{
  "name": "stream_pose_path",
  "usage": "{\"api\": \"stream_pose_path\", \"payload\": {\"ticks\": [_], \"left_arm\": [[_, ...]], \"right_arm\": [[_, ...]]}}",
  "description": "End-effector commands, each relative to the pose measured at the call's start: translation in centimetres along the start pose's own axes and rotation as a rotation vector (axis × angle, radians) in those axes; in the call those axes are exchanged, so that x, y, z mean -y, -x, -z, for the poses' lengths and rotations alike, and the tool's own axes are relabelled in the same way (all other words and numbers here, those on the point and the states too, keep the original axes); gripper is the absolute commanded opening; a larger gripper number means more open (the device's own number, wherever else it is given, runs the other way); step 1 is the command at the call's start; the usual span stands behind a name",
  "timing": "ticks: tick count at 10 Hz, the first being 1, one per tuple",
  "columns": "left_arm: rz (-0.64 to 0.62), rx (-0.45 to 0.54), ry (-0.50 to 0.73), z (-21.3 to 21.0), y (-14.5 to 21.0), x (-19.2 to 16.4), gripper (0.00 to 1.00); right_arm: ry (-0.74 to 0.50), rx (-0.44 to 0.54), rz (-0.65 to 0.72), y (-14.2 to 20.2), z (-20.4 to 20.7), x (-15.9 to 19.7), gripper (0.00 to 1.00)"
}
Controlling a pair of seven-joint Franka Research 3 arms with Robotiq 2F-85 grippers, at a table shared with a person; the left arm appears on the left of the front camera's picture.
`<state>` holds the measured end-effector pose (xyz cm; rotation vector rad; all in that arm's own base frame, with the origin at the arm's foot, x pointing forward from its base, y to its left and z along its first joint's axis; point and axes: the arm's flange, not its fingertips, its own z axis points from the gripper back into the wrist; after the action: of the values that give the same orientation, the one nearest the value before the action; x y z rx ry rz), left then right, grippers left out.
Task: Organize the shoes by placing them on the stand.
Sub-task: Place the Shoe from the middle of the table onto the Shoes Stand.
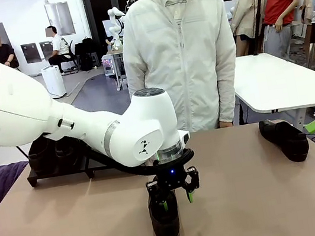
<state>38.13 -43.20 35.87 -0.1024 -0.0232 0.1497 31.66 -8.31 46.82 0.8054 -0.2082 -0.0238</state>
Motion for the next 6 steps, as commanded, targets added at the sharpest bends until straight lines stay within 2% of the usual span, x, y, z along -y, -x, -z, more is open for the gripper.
{"api": "stream_pose_path", "payload": {"ticks": [1,6], "left_arm": [[-0.021,0.023,-0.052,0.20,-0.09,1.14,0.00],[-0.013,0.001,-0.117,0.53,0.27,1.24,0.00]], "right_arm": [[-0.017,0.006,0.010,-0.03,-0.14,-0.25,1.00],[-0.017,0.006,0.010,-0.03,-0.14,-0.25,1.00]]}}
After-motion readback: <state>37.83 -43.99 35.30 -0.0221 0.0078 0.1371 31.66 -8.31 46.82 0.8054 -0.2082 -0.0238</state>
